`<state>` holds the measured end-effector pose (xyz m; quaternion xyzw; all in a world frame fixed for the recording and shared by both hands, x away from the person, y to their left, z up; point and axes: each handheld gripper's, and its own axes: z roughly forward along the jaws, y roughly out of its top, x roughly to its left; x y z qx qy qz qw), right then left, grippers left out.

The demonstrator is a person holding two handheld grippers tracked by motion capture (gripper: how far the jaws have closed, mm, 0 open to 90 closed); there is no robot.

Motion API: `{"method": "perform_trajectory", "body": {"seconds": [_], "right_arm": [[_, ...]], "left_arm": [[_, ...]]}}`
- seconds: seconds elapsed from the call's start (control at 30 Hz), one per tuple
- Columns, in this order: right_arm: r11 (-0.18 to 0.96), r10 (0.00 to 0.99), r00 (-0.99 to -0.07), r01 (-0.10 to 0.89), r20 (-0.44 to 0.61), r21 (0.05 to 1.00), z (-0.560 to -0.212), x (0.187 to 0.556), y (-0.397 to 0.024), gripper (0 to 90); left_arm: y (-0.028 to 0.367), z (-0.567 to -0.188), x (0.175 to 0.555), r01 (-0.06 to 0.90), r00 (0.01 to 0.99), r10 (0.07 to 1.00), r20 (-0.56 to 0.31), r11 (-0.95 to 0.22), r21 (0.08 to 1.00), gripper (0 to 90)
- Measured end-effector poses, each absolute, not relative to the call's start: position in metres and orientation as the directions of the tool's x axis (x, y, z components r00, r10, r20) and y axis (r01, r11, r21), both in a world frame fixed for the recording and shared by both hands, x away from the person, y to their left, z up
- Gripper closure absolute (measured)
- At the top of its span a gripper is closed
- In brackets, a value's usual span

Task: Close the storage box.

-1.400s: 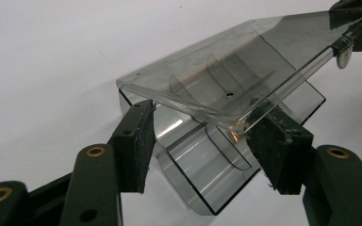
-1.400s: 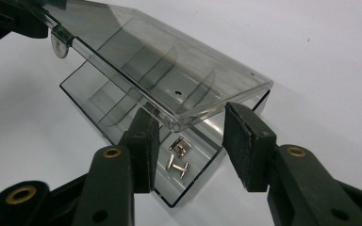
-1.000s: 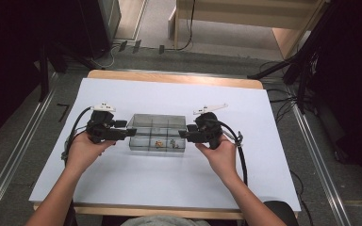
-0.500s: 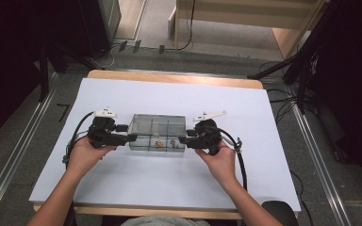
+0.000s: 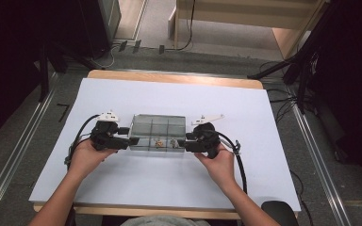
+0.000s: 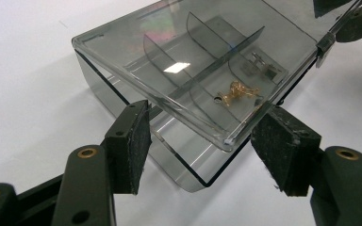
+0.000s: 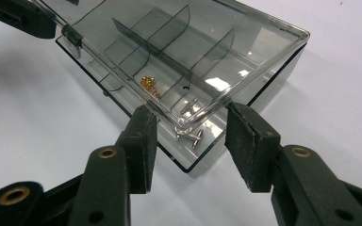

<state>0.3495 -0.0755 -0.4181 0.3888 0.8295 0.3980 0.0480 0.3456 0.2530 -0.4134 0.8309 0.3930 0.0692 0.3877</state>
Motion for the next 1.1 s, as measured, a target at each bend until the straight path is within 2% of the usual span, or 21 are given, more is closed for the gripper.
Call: {"method": "perform_trajectory", "body": {"seconds": [1.1], "right_arm": [[0.415,0.686,-0.699,0.604,0.202,0.68,-0.427,0.347,-0.072,55.3]], "left_arm": [[0.258,-0.428,0.341,0.593,0.691,0.699,-0.185,-0.402,0.698,40.3]]}}
